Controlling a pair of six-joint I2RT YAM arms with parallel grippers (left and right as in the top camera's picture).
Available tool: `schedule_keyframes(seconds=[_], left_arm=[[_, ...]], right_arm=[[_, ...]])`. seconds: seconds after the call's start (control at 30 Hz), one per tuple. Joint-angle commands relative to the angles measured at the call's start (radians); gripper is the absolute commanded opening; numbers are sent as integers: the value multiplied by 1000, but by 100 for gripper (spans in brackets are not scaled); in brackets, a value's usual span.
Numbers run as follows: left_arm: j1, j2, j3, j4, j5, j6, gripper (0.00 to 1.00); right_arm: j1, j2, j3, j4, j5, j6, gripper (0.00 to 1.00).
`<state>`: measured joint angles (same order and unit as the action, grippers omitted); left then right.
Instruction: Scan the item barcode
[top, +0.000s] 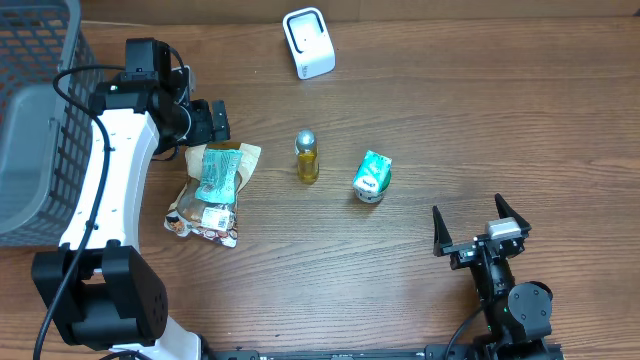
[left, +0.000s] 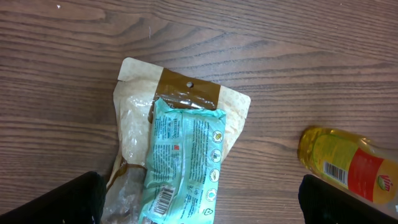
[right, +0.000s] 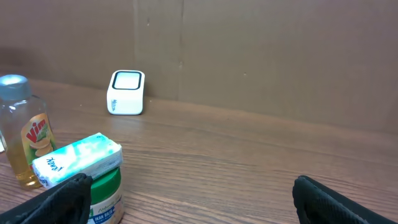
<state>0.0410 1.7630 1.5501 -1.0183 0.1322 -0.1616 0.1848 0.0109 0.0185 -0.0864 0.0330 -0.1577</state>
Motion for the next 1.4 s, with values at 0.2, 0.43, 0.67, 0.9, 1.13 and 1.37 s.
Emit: schedule_keyframes(seconds=[0.2, 0.43, 0.67, 0.9, 1.13, 1.37], left_arm=[[-2, -17, 19, -2, 16, 11, 100], [-2, -17, 19, -2, 16, 12, 100], [-2, -17, 19, -2, 16, 11, 99], [-2, -17, 19, -2, 16, 11, 100], [-2, -17, 19, -2, 16, 11, 100], [-2, -17, 19, -2, 15, 11, 99]], right_arm=[[5, -8, -11, 5, 2, -1, 100], [5, -8, -11, 5, 2, -1, 100], [5, -8, -11, 21, -73, 38, 100], [5, -8, 5, 22, -100, 39, 100], [5, 4, 220, -215, -72, 24, 100], [5, 238, 628, -399, -102, 19, 100]])
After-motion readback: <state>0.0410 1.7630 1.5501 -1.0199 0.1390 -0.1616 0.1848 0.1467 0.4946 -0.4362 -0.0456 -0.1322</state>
